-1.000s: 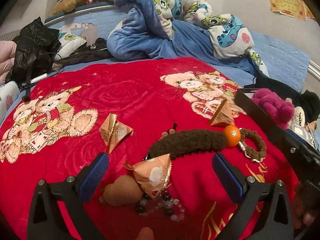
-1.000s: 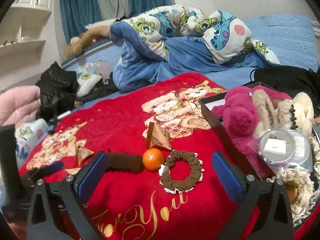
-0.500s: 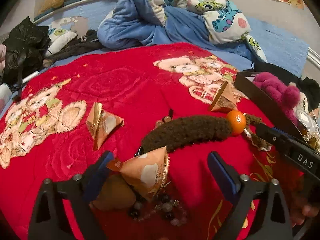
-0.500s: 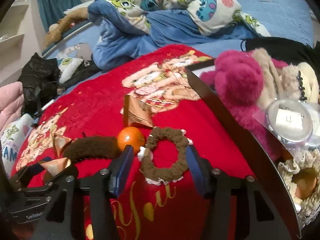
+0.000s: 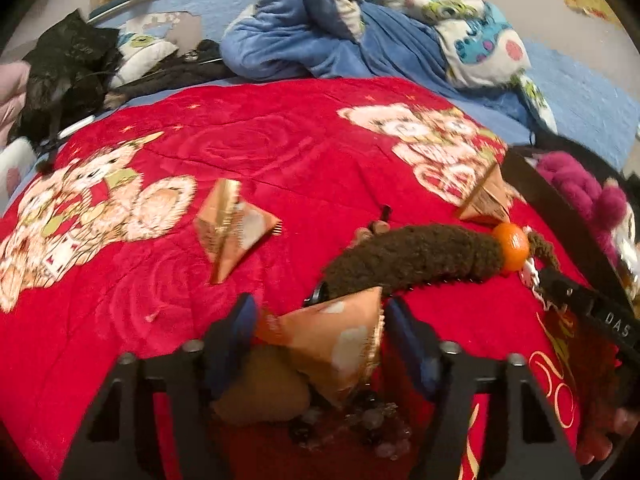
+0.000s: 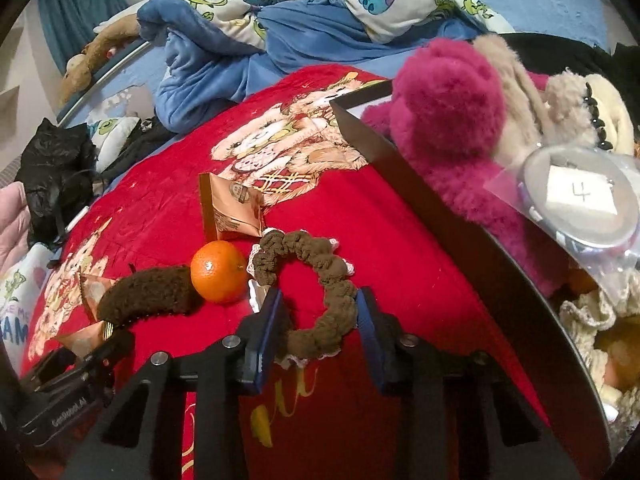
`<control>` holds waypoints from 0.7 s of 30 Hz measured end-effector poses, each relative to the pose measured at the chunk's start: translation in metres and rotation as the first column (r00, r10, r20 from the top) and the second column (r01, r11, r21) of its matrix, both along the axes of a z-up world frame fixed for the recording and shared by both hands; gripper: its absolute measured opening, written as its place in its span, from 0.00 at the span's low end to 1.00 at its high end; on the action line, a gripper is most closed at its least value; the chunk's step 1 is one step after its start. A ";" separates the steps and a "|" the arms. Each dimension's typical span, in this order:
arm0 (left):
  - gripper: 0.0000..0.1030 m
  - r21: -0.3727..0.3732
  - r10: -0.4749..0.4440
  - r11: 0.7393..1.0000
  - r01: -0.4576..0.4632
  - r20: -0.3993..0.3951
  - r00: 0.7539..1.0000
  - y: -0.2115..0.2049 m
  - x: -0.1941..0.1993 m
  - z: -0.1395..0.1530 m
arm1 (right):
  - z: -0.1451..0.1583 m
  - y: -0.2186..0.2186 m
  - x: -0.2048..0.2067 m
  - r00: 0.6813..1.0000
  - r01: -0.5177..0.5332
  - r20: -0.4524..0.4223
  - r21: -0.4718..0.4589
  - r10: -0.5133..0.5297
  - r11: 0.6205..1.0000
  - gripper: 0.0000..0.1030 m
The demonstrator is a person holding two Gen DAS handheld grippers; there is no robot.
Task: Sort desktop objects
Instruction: 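Grasp the peach pyramid packet with the left tool while the right tool grasps the brown scrunchie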
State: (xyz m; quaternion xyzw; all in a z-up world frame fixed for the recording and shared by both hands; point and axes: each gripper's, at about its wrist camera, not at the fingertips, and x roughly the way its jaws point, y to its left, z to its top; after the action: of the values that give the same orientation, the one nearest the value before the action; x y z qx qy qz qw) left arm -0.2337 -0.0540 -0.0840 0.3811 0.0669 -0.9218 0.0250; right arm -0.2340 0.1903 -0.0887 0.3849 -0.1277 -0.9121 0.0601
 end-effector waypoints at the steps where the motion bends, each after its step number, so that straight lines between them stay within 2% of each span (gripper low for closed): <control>1: 0.54 0.033 0.004 0.999 -0.003 -0.011 1.000 -0.006 0.003 0.001 | 0.000 0.000 0.000 1.000 0.001 0.001 -0.001 -0.001 1.000 0.33; 4: 0.51 0.092 0.005 0.996 -0.002 -0.028 1.000 -0.015 0.008 0.002 | -0.001 -0.001 0.001 1.000 0.017 -0.001 0.015 -0.016 1.000 0.24; 8: 0.44 0.093 0.002 0.996 0.004 -0.065 0.998 -0.015 0.017 0.008 | 0.001 -0.004 0.004 1.000 -0.004 -0.019 0.029 0.004 1.000 0.15; 21: 0.40 0.084 -0.010 0.996 0.020 -0.126 0.992 -0.012 0.034 0.017 | 0.005 0.001 0.008 0.999 0.002 -0.034 -0.031 -0.003 1.000 0.12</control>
State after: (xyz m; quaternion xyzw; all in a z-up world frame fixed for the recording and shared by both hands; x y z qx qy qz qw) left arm -0.1999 -0.0657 -0.0671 0.3236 0.1046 -0.9404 -0.0024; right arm -0.2263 0.1916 -0.0842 0.3680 -0.1411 -0.9166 0.0673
